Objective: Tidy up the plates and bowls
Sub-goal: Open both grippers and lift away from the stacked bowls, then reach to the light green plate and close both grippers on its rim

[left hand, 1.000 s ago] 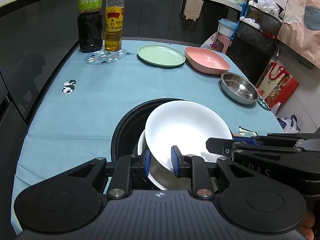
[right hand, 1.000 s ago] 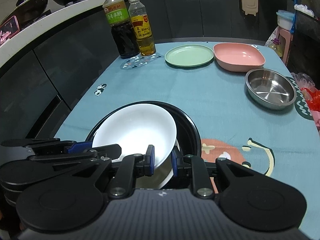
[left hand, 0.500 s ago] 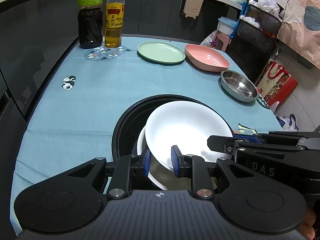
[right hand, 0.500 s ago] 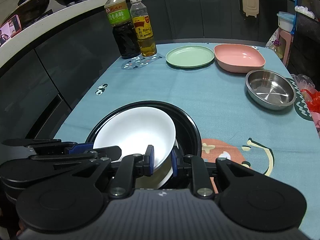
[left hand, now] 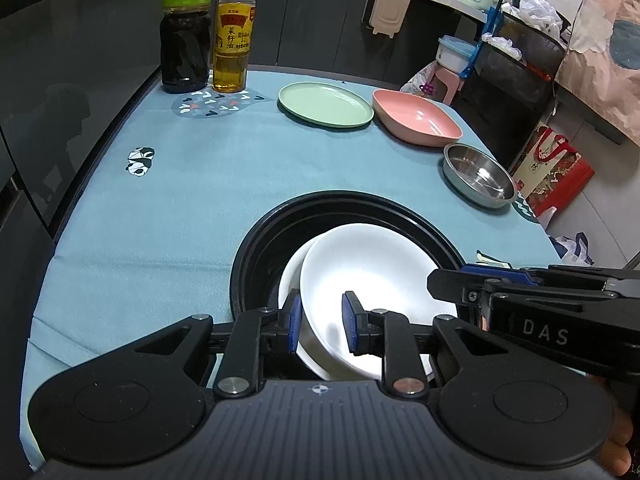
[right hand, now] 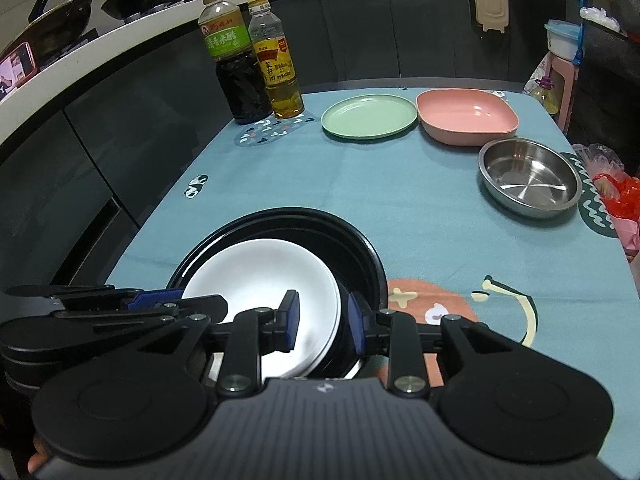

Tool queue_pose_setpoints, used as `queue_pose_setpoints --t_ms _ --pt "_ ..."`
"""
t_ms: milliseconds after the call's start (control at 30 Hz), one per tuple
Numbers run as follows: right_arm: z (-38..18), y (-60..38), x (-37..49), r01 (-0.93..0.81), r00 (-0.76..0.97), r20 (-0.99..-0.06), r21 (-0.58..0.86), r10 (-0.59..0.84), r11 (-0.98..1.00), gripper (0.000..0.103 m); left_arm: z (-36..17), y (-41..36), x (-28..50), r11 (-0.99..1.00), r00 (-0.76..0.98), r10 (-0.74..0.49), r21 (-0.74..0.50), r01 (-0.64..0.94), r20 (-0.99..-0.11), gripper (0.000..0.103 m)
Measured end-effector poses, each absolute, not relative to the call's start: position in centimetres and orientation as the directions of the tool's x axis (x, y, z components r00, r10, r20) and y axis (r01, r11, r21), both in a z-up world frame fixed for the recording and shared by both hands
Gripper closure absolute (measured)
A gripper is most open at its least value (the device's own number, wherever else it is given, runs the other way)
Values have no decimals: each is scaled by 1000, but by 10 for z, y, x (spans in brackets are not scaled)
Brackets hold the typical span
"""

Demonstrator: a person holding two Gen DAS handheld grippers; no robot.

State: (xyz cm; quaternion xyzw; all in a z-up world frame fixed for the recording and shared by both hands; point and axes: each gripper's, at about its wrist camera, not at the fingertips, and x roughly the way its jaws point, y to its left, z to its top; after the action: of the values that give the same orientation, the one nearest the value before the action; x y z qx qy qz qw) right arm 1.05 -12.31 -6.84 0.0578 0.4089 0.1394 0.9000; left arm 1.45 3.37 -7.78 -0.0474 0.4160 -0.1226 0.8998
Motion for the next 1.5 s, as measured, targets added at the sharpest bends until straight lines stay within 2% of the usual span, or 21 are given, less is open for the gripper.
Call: queue_pose_setpoints --t_ms 133,300,800,900,1067,1500 --pt "-70 -122 11 -209 619 -725 217 301 954 76 -73 35 13 966 625 -259 -184 184 -737 84" --pt "-72 -121 15 -206 610 -733 221 301 953 76 -68 33 11 976 657 -211 -123 178 -724 83" --pt "-62 -131 14 -188 639 -711 224 293 956 76 -60 44 16 979 681 -203 -136 151 -704 82" --pt "-56 -135 16 -178 657 -699 218 281 960 72 -56 49 19 980 692 -198 -147 133 -694 82" --pt "-47 -140 28 -161 689 -677 207 260 965 70 -49 53 31 983 716 -178 -150 103 -676 81" --pt "-46 -146 82 -133 686 -685 211 244 968 70 -53 40 83 987 698 -161 -132 96 -698 81"
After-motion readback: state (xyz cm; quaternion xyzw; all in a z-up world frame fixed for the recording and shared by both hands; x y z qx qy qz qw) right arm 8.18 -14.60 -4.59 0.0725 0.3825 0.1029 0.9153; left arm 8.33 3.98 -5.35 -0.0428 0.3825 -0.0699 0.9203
